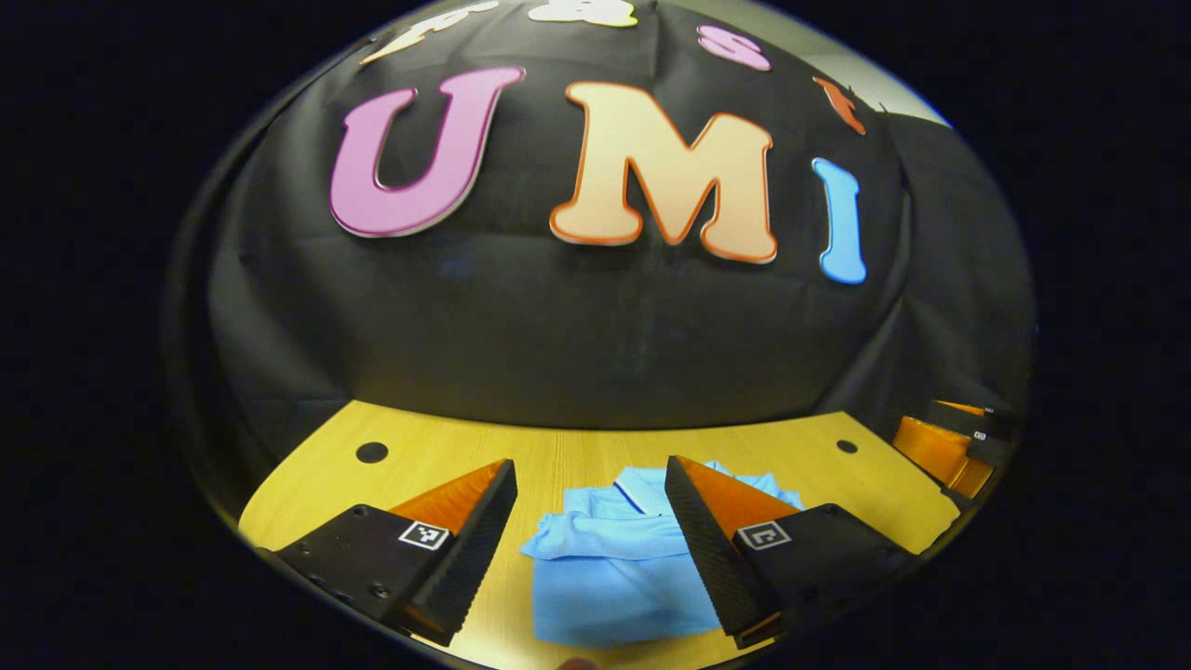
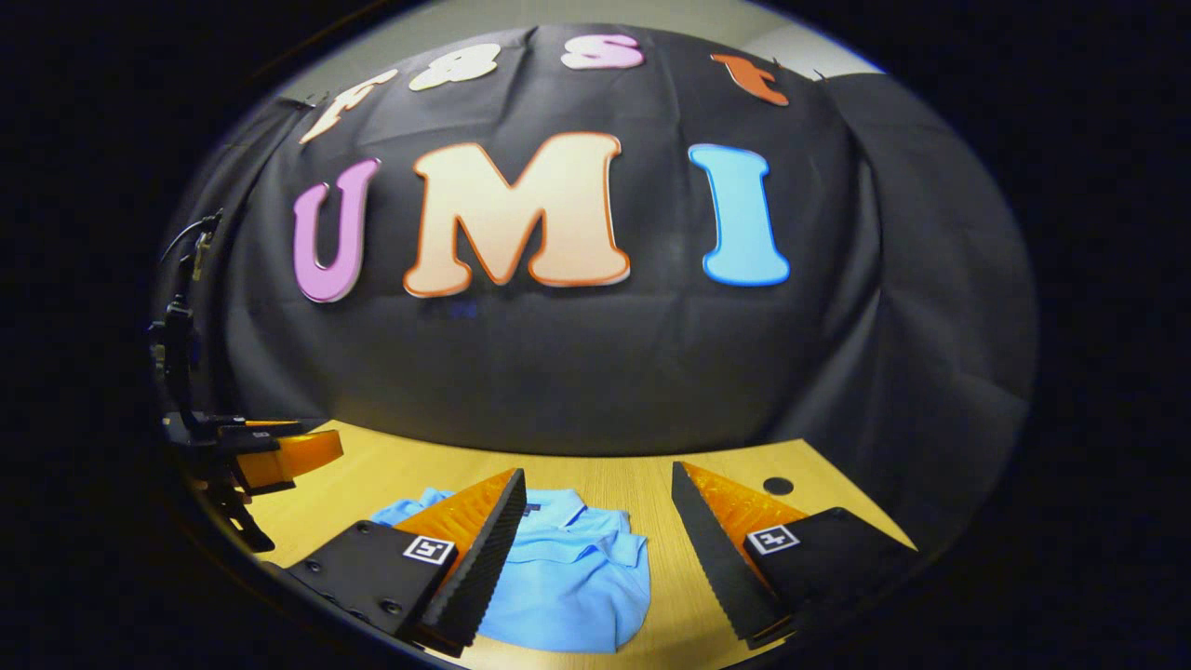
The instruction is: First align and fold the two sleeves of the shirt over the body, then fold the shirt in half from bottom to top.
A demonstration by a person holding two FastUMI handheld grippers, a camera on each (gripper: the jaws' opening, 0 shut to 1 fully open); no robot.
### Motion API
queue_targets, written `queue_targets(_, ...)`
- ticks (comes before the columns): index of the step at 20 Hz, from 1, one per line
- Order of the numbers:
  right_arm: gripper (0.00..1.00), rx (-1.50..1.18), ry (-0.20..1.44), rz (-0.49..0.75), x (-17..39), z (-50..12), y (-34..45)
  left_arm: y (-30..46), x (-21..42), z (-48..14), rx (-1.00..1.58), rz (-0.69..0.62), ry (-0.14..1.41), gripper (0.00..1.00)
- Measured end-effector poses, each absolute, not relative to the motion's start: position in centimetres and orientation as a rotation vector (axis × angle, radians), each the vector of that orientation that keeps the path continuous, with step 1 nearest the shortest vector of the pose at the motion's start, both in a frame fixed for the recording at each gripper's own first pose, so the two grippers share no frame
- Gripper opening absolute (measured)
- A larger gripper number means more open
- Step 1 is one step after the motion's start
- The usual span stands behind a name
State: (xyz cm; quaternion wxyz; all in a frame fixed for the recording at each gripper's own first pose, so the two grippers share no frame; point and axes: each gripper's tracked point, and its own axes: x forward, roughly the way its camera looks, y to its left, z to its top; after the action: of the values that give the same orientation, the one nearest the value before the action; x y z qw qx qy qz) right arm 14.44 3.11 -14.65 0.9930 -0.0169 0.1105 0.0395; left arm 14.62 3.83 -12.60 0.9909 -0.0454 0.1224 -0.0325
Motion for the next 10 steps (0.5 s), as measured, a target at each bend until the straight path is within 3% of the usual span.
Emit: queue_targets(10, 0.99, 0.017, 0.150, 0.125, 1.7, -9.0, 2.8, 4.0, 1.9, -2.9, -0.052, -0.024, 0.070, 0.95)
